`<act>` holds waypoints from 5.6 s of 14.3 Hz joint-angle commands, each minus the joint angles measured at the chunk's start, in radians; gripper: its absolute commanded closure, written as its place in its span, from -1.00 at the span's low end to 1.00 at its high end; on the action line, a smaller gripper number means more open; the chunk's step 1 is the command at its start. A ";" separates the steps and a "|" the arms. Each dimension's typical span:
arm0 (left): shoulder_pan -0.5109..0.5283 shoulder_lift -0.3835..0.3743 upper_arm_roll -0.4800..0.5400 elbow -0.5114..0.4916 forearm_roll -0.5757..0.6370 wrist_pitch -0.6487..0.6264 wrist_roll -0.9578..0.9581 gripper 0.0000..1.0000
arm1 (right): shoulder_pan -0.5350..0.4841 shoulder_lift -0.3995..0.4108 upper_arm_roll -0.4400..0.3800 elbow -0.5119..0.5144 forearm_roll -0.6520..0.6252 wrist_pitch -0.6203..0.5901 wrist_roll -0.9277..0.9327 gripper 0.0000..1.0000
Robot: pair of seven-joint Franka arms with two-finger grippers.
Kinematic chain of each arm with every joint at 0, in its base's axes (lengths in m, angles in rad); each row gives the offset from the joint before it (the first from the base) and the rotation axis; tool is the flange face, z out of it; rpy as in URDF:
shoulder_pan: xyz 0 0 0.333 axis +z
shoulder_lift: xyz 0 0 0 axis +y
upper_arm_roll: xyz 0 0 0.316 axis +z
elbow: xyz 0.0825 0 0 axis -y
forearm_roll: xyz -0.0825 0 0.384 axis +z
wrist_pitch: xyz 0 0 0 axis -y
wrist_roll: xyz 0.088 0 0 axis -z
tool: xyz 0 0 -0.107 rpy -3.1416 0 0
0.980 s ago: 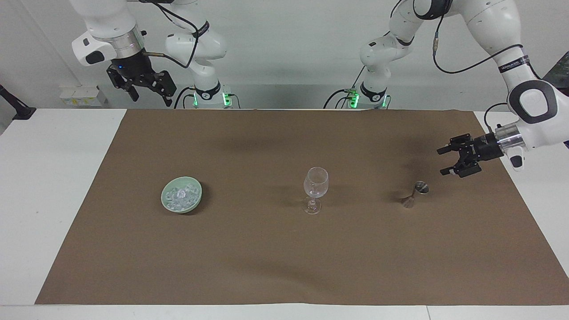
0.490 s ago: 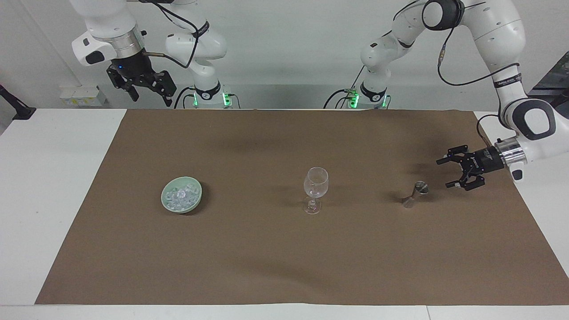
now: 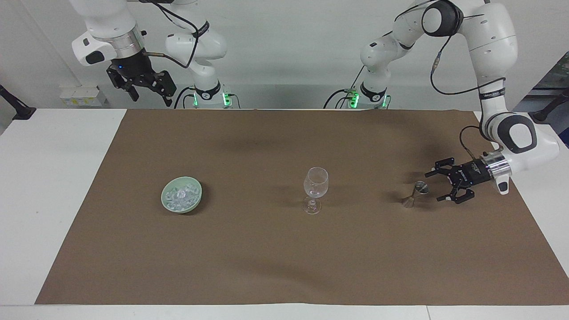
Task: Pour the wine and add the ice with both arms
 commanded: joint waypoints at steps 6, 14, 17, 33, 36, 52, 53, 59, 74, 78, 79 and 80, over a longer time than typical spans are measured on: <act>-0.014 -0.006 0.005 -0.068 -0.137 0.098 -0.025 -1.00 | -0.020 -0.010 0.006 -0.005 0.020 0.001 -0.031 -1.00; -0.029 -0.027 -0.002 -0.155 -0.259 0.157 0.052 -1.00 | -0.020 -0.010 0.006 -0.005 0.020 0.001 -0.032 -1.00; -0.039 -0.032 -0.002 -0.171 -0.266 0.159 0.072 -1.00 | -0.020 -0.010 0.006 -0.005 0.020 0.001 -0.031 -1.00; -0.078 -0.052 -0.005 -0.214 -0.351 0.180 0.166 -1.00 | -0.020 -0.010 0.006 -0.005 0.020 0.001 -0.031 -1.00; -0.083 -0.053 -0.005 -0.221 -0.351 0.194 0.164 -1.00 | -0.020 -0.010 0.006 -0.005 0.020 0.001 -0.031 -1.00; -0.085 -0.065 0.002 -0.237 -0.349 0.193 0.146 -0.71 | -0.020 -0.010 0.006 -0.005 0.020 0.001 -0.032 -1.00; -0.083 -0.065 0.004 -0.241 -0.348 0.193 0.144 -0.70 | -0.020 -0.010 0.006 -0.005 0.020 0.001 -0.031 -1.00; -0.072 -0.065 0.005 -0.241 -0.335 0.191 0.138 -0.66 | -0.020 -0.010 0.006 -0.005 0.020 0.001 -0.032 -1.00; -0.069 -0.067 0.004 -0.235 -0.335 0.173 0.069 1.00 | -0.020 -0.010 0.006 -0.005 0.020 0.001 -0.031 -1.00; -0.065 -0.064 0.005 -0.211 -0.334 0.125 0.032 1.00 | -0.020 -0.010 0.006 -0.005 0.020 0.001 -0.031 -1.00; -0.065 -0.065 0.005 -0.207 -0.332 0.121 0.029 1.00 | -0.020 -0.010 0.006 -0.005 0.020 0.001 -0.031 -1.00; -0.066 -0.067 0.007 -0.203 -0.322 0.121 0.017 1.00 | -0.020 -0.010 0.006 -0.005 0.020 0.001 -0.031 -1.00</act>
